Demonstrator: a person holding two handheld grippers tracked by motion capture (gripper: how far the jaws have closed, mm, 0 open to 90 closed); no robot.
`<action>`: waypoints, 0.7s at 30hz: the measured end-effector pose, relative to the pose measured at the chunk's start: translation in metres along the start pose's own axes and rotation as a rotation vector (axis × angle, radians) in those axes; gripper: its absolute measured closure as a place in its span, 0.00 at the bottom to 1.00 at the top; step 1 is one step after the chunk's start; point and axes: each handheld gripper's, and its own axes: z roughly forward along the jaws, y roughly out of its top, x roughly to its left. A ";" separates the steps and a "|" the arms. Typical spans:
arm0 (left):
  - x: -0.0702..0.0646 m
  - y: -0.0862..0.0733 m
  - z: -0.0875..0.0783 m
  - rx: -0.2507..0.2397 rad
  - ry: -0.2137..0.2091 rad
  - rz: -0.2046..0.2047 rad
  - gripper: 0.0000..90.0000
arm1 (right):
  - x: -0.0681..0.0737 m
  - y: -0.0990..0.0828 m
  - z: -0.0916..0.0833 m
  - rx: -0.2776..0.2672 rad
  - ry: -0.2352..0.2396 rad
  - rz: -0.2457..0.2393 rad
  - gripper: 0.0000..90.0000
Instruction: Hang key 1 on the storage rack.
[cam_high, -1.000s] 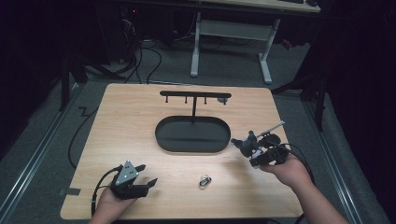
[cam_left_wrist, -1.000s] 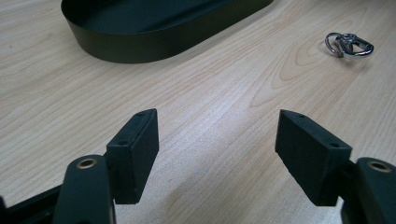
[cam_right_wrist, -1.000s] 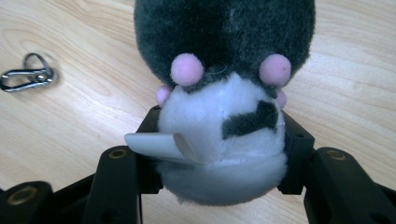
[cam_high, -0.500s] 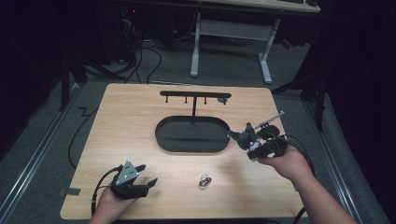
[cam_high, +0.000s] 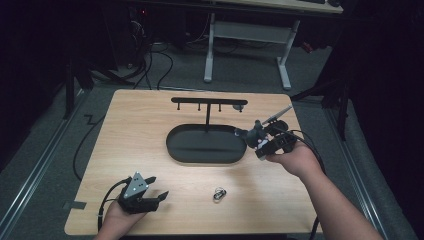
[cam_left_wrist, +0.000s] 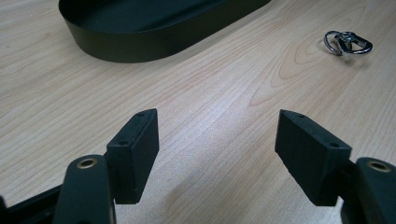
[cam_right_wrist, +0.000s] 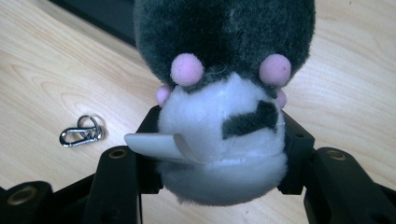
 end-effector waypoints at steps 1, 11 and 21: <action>0.000 0.000 0.000 0.000 0.000 0.000 0.35 | 0.000 0.003 -0.001 -0.003 0.001 -0.002 0.53; 0.000 0.000 0.000 0.000 -0.002 0.002 0.35 | -0.004 0.021 -0.011 -0.022 -0.011 0.027 0.53; 0.000 0.000 0.001 0.011 -0.006 0.004 0.35 | -0.004 0.028 -0.027 -0.078 -0.014 0.031 0.53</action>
